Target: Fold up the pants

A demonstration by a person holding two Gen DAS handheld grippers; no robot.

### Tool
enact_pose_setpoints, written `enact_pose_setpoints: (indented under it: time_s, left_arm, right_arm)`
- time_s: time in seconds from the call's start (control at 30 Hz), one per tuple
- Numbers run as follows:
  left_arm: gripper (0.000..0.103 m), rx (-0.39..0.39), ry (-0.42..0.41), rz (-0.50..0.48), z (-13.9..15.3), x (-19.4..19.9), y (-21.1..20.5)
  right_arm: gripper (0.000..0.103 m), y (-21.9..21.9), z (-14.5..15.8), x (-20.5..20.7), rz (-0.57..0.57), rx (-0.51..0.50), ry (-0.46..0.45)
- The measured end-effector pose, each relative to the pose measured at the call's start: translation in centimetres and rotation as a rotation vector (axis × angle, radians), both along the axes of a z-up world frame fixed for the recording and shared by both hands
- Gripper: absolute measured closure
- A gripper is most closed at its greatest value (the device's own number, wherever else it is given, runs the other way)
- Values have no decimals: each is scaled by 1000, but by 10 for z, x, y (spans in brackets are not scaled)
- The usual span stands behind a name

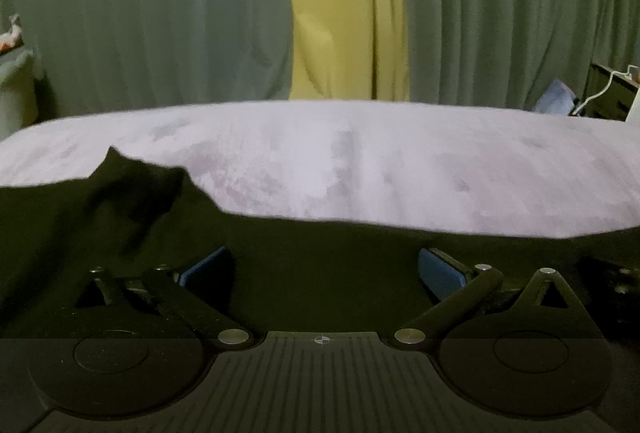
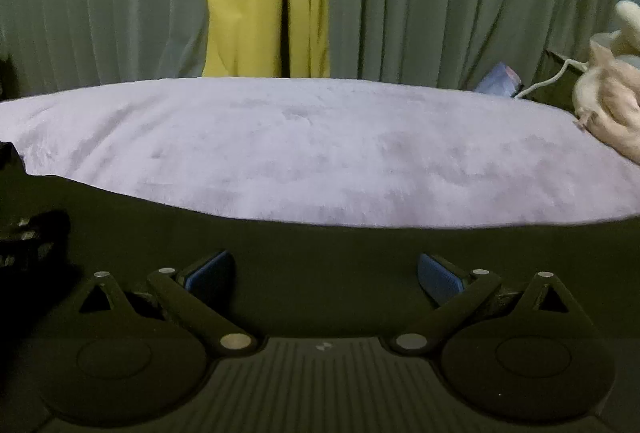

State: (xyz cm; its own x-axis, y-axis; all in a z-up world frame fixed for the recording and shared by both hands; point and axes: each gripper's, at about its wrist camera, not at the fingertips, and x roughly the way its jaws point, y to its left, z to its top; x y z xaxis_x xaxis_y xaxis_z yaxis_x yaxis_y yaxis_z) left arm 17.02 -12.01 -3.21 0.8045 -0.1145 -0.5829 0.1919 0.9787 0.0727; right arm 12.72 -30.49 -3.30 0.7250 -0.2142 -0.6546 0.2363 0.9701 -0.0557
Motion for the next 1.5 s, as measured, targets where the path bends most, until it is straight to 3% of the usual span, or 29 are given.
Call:
enact_pose_setpoints:
  time_s: [0.17,0.33,0.4,0.47,0.57,0.7,0.87,1.0,1.17,1.2,1.27,1.3,1.33,1.5]
  left_arm:
    - [0,-8,-1,-7,0,13,-2]
    - [0,12,6,-14,13,2,1]
    - [0,-22,35,-23,24,-11,10]
    - [0,-73,54,-40,35,-32,24]
    - [0,-125,114,-76,41,-56,41]
    - [0,-123,176,-39,26,-71,54]
    - [0,7,136,-19,19,-78,31]
    - [0,-43,148,-2,20,-84,31]
    - [0,-99,171,9,24,-88,37]
    - [0,-119,177,18,25,-88,39]
    - [0,-161,191,44,26,-88,43]
    - [0,-174,203,56,28,-87,44]
    - [0,-178,220,67,29,-85,44]
    - [0,-114,331,62,33,-69,36]
  right_arm:
    - [4,-7,-6,2,25,4,-54]
    - [4,-13,-1,-5,37,48,-74]
    - [4,-15,8,-11,54,62,-38]
    - [4,-31,20,-33,49,151,-53]
    - [4,-76,34,-81,-69,311,-107]
    - [4,-166,38,-156,-376,602,-220]
    - [4,-232,13,-243,-672,832,-291]
    - [4,-247,-8,-277,-714,990,-413]
    - [5,-258,-14,-267,-712,985,-446]
    - [7,-261,-12,-265,-711,981,-454]
    - [22,-270,-15,-254,-708,975,-451]
    - [37,-275,-20,-249,-709,985,-443]
    - [45,-281,-24,-245,-721,993,-434]
    - [50,-289,-28,-238,-718,1011,-463]
